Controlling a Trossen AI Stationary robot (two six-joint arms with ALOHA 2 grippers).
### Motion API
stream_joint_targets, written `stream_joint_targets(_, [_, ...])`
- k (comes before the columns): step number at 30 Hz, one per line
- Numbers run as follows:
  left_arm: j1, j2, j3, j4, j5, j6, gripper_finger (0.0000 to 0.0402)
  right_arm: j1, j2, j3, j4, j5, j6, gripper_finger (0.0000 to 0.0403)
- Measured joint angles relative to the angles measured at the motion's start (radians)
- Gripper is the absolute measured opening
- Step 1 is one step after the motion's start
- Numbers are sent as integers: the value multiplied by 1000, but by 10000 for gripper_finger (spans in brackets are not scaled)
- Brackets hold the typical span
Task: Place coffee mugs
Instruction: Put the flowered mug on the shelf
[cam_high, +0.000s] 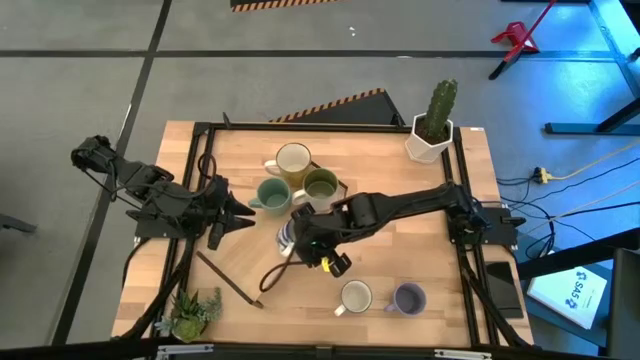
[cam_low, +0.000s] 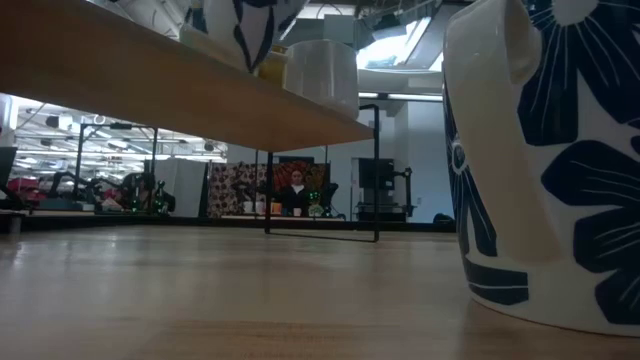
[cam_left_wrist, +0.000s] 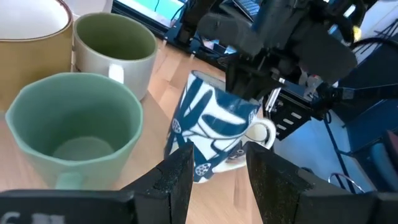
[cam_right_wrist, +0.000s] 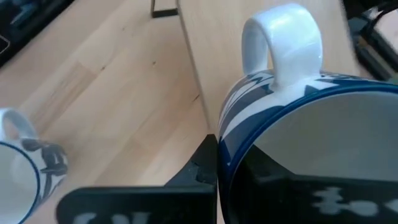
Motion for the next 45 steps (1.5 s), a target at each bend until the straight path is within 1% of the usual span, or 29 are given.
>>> stream_joint_targets(5, [0, 0, 0, -1, -7, 0, 142, 0, 1, 1, 15, 5, 0, 23])
stream_joint_targets(14, [0, 0, 0, -2, -16, 0, 142, 0, 3, 0, 21, 21, -23, 34])
stream_joint_targets(16, [0, 0, 0, -2, -20, 0, 142, 0, 3, 0, 26, 18, -26, 46])
stream_joint_targets(20, [0, 0, 0, -2, -21, 0, 142, 0, 3, 1, 46, 23, -30, 84])
stream_joint_targets(23, [0, 0, 0, -2, -22, 0, 142, 0, 3, 2, 75, 51, -50, 111])
stream_joint_targets(26, [0, 0, 0, -3, -22, 0, 142, -2, 3, 2, 124, 62, -63, 128])
stream_joint_targets(34, [0, 0, 0, -7, -22, 0, 142, -27, 15, 2, 273, 70, -81, 133])
stream_joint_targets(38, [0, 0, 0, -8, -22, 0, 142, -27, 19, 1, 311, 61, -83, 133])
stream_joint_targets(41, [0, 1, 0, -8, -22, 0, 142, -25, 18, 10, 299, 62, -82, 133])
stream_joint_targets(45, [0, 1, 0, -7, -22, 0, 142, -24, -29, 6, 298, 84, -26, 134])
